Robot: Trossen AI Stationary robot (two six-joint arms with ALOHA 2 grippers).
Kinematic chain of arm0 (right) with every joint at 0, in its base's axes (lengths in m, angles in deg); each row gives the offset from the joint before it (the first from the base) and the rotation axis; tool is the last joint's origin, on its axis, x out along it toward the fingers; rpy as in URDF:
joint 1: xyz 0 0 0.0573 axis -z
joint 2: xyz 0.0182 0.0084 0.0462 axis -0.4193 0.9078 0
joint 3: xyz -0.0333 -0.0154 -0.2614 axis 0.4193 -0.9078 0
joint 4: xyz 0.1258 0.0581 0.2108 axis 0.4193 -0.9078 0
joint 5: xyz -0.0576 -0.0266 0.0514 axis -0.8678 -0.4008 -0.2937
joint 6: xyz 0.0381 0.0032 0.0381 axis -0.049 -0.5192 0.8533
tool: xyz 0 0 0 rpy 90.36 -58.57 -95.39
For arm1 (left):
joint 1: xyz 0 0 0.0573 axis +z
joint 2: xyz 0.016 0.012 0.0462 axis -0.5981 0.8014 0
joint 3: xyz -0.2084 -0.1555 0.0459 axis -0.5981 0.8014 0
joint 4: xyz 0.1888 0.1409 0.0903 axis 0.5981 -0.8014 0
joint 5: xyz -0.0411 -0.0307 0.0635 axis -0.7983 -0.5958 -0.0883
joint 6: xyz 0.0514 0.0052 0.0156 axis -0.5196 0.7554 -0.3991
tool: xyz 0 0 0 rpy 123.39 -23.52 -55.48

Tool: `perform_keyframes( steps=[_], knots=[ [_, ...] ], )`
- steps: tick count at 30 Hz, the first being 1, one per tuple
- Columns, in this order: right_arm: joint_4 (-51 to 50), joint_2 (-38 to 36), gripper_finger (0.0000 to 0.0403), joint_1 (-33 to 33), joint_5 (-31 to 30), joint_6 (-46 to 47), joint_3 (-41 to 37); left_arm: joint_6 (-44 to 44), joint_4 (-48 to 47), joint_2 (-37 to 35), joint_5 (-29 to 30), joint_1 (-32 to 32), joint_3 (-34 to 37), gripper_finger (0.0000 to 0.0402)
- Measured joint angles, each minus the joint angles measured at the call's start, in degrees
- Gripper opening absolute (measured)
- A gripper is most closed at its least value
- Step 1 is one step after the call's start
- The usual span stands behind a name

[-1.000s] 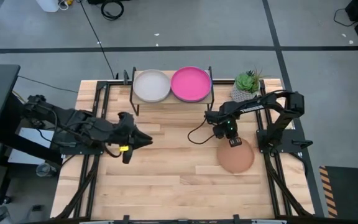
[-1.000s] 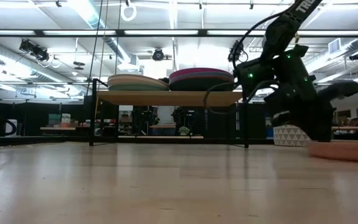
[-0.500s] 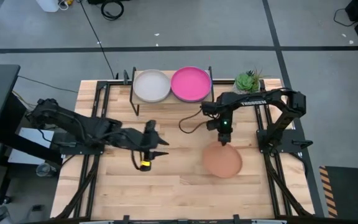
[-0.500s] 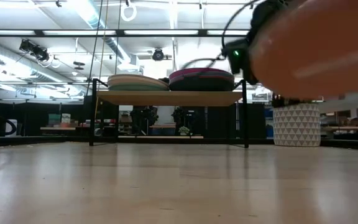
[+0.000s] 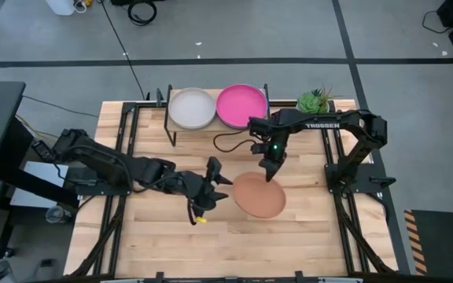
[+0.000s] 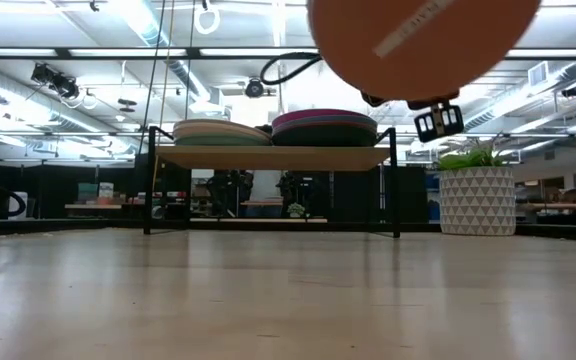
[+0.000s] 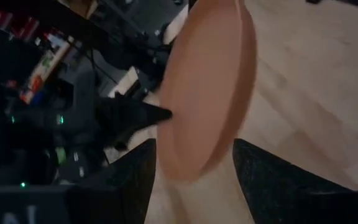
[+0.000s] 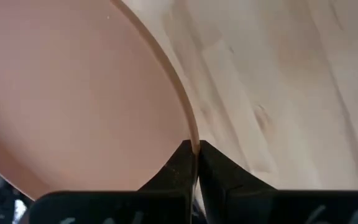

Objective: Place and stack plates onto a shelf
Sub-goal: Stack the brown plate on the gray plate on the shelf

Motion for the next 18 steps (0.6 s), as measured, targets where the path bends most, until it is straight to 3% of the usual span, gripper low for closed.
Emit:
perform_keyframes(
  steps=[12, 18],
  knots=[
    [10.85, 0.00, 0.0019, -0.95, 4.86, 10.22, 0.00, -5.68, 0.71, 3.12, 1.13, 0.80, 0.04, 0.0212],
    [16.99, 0.00, 0.0020, -0.98, 7.21, 14.86, 0.00, -7.56, 1.98, 3.06, 1.42, 0.78, 0.02, 0.0160]
  ],
)
